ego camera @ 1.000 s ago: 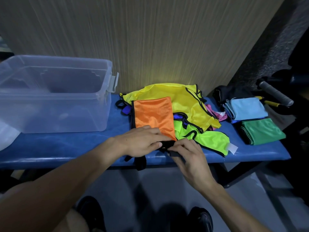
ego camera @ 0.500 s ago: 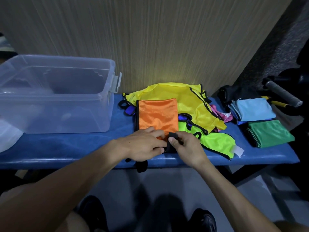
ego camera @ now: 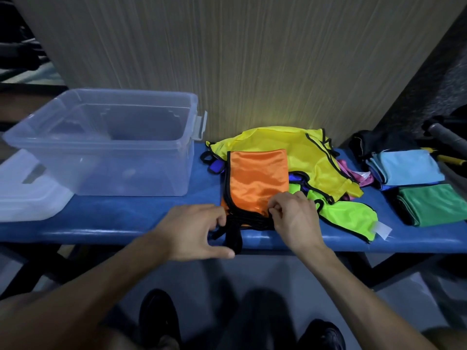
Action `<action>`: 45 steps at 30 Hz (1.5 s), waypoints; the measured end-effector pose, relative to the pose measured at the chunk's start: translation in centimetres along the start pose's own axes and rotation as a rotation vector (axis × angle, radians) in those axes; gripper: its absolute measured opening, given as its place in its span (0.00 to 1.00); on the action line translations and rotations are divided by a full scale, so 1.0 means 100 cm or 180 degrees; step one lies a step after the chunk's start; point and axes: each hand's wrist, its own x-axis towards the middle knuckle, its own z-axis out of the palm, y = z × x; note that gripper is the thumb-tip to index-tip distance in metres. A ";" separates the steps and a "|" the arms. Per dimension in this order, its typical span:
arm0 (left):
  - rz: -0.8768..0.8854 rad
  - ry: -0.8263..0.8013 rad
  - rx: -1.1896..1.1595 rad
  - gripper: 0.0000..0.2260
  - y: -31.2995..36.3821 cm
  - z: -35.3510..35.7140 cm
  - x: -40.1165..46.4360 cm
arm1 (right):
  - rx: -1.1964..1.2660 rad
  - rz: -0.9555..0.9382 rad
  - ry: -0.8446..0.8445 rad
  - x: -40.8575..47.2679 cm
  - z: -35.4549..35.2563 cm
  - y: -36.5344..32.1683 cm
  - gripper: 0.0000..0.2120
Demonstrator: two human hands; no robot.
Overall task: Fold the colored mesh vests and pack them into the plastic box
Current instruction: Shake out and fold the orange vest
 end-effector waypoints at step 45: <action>-0.0222 0.1100 -0.1895 0.13 -0.008 0.034 0.047 | -0.0854 -0.1575 -0.0267 -0.035 -0.002 0.012 0.32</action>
